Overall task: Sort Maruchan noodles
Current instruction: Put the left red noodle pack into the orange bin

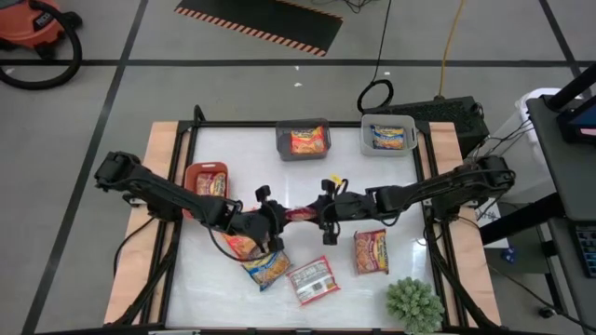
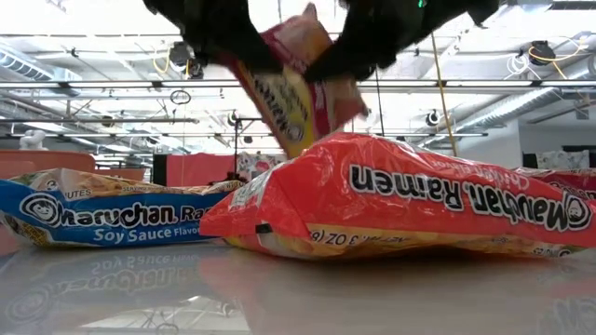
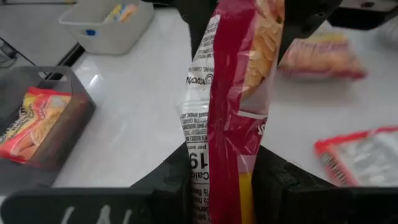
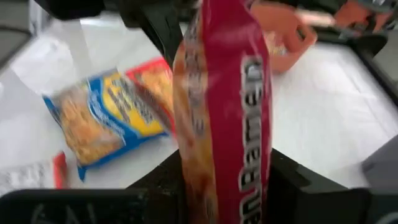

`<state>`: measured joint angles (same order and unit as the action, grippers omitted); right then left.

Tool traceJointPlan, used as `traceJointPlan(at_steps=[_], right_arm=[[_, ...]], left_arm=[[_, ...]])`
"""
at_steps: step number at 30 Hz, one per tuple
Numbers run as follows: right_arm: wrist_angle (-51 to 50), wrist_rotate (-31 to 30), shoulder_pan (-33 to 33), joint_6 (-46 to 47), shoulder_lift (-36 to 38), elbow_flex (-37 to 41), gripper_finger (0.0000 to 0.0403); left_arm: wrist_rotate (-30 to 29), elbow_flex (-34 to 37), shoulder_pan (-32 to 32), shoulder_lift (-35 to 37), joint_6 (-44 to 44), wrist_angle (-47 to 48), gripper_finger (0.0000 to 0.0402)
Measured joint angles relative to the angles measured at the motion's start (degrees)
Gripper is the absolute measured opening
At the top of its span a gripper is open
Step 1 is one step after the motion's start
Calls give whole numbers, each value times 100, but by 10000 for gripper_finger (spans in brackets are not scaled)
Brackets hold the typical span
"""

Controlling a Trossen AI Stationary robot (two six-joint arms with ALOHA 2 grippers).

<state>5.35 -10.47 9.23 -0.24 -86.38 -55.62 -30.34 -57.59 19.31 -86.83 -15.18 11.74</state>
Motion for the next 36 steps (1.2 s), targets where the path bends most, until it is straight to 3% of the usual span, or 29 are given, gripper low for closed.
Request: traceJointPlan(at_steps=[12,21,27,36], right_arm=[[-235,-118,391,577,725,-35,128],[-920,-640,802,754,1081,12,214],[-908,-613,984,724,1192,11,251],[-862,-596,1004,498,1192,5,248]], left_arm=[[294,11,74,888,-155,-19,108],[543,46,402,1223,-491,716,107],[902,31,419,2029,-796,2232,107],[2105,22,-348,3787,-572,4943,107]])
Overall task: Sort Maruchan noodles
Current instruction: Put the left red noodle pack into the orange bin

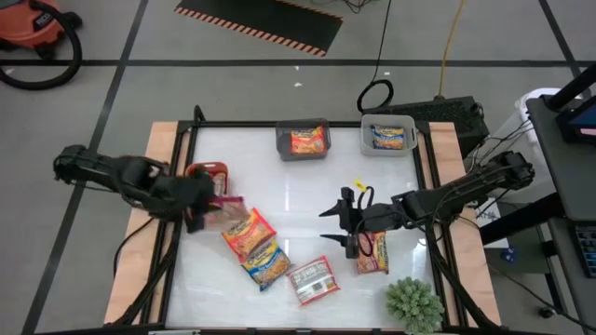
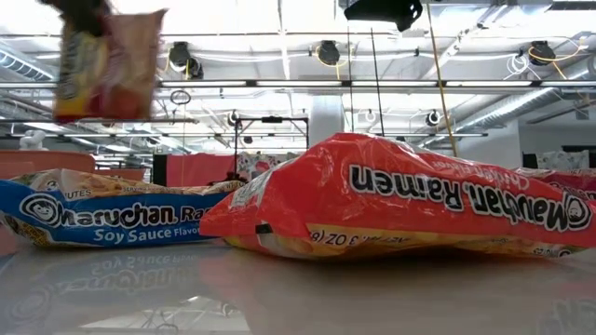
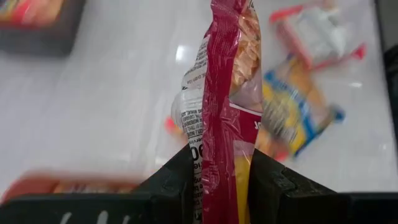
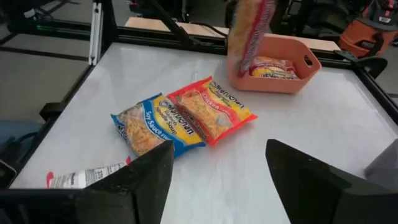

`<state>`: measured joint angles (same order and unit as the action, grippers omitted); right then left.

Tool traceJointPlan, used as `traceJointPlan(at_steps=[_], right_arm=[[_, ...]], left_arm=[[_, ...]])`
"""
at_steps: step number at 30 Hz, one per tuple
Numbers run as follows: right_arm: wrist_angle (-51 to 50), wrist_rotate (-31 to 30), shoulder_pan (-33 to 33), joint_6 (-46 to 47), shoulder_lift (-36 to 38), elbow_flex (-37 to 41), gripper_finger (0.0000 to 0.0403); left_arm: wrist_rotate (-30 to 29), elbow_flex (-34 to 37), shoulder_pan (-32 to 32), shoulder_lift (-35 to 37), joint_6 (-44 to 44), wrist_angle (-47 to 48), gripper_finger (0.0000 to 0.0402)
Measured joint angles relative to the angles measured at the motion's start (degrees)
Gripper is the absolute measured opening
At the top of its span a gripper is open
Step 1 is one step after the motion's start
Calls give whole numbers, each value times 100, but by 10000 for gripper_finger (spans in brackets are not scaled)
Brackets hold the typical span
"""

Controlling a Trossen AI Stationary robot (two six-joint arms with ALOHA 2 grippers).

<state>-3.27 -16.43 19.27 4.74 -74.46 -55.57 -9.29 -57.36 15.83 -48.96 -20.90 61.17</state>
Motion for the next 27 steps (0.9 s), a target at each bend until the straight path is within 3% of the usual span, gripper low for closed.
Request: traceJointPlan(at_steps=[5,10,19,27], right_arm=[[-47,11,0,-194,-9,2,247],[-46,15,0,-339,-9,2,247],[-173,18,-2,-394,-9,2,247],[-275,20,0,-244,-9,2,247]], left_arm=[[306,0,-562,783,85,958,108],[403,-5,-1024,1306,499,1137,108],[606,38,-1480,1181,1228,1421,108],[1132,820,-1816,1021,1350,1525,108]])
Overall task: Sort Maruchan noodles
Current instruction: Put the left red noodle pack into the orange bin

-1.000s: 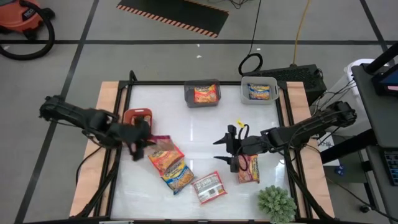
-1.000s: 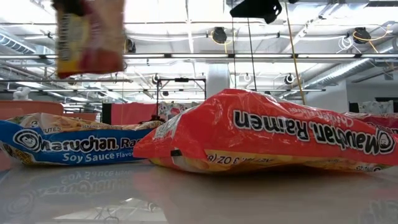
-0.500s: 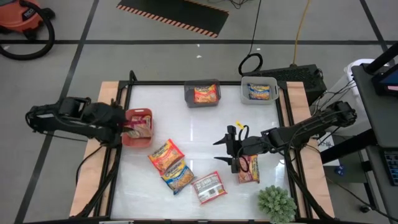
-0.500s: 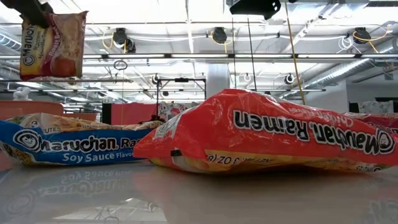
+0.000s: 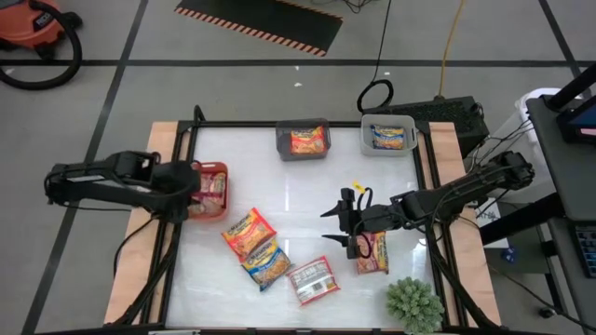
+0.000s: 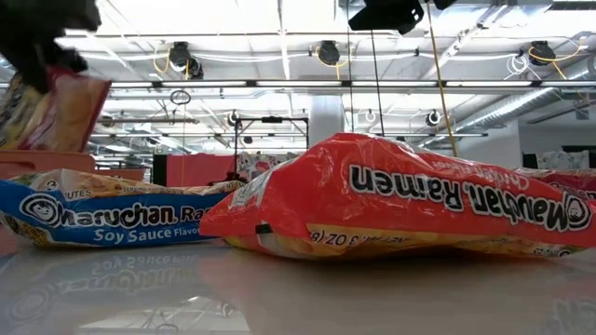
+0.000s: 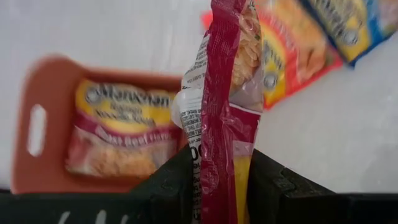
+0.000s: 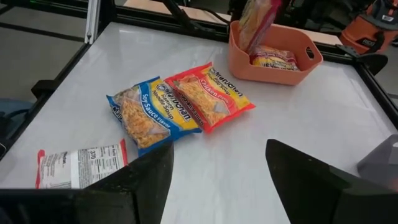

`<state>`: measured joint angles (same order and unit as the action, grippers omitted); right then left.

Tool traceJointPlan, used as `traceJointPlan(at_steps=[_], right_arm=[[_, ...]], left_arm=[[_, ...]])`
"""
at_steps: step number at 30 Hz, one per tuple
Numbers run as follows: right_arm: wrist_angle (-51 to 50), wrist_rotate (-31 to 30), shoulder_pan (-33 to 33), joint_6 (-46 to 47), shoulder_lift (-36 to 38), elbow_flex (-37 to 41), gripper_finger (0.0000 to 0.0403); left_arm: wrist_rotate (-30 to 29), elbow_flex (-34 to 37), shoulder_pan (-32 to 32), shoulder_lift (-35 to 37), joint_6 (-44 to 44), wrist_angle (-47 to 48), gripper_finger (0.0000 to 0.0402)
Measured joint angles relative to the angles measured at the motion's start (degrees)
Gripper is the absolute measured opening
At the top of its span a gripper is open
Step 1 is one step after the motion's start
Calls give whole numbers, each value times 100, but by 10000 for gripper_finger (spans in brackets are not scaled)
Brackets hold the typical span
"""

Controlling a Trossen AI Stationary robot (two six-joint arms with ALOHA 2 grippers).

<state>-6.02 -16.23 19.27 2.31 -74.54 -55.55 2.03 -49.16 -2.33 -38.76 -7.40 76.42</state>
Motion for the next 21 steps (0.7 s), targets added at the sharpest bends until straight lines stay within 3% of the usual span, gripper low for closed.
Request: traceJointPlan(at_steps=[11,21], right_arm=[[37,-4,74,24,-2,-4,247],[125,-3,74,128,-2,-4,247]], left_arm=[[247,382,-458,56,235,-81,108],[-392,382,-511,54,-71,-48,108]])
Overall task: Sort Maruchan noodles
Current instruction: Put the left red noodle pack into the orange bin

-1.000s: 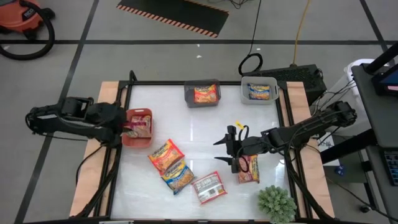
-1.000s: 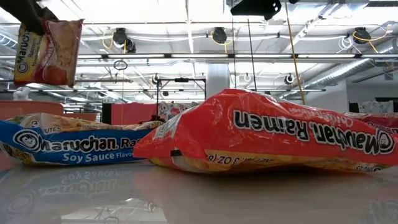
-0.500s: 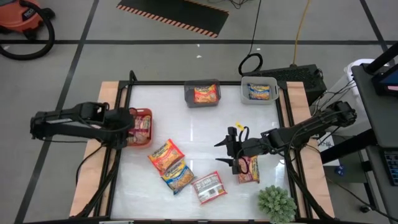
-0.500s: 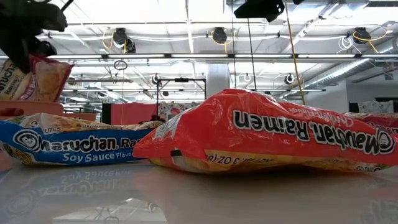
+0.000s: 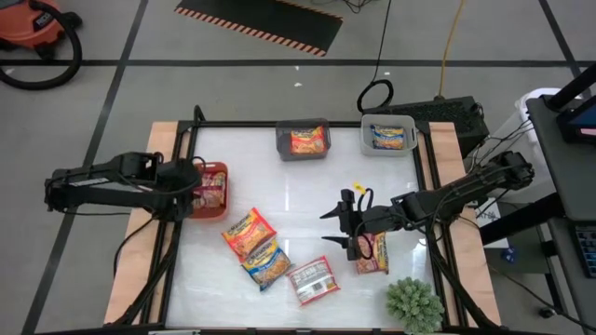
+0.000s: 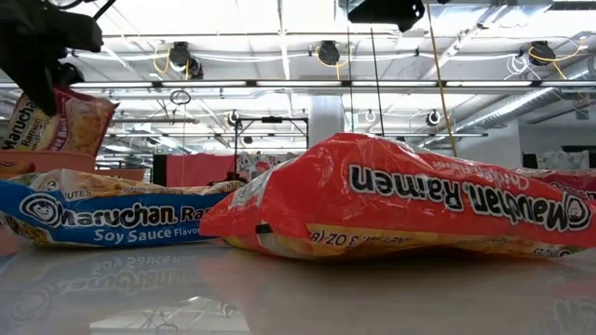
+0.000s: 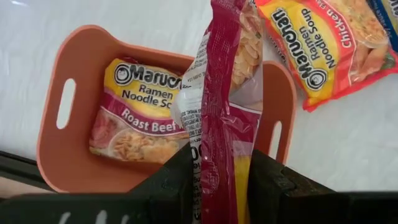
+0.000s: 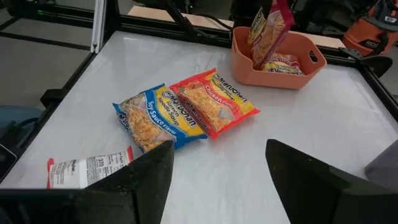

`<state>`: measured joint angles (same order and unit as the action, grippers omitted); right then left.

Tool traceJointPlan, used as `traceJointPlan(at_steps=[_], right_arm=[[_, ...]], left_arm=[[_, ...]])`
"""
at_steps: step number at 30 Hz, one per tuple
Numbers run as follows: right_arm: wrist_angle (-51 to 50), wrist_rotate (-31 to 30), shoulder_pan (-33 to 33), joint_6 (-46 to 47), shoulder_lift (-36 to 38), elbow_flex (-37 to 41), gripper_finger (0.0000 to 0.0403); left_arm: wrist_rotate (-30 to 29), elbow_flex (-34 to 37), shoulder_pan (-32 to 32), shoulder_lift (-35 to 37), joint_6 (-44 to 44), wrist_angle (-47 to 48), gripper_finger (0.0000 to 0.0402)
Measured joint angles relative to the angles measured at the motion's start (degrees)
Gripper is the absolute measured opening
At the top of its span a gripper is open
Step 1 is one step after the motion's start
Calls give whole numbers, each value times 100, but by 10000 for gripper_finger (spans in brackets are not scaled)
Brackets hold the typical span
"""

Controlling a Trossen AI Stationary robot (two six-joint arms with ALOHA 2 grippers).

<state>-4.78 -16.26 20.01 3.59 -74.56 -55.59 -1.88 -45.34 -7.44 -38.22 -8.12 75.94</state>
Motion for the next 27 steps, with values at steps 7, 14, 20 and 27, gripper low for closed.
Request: traceJointPlan(at_steps=[7,14,20,27], right_arm=[[0,1,0,25,0,0,247],[0,3,0,27,0,0,247],[0,4,2,27,0,0,247],[20,5,2,27,-2,-2,247]], left_arm=[[-149,0,0,0,-93,0,114],[-779,0,0,-2,-425,57,171],[-1061,0,0,-11,-595,99,222],[-1114,0,1,-138,-622,107,227]])
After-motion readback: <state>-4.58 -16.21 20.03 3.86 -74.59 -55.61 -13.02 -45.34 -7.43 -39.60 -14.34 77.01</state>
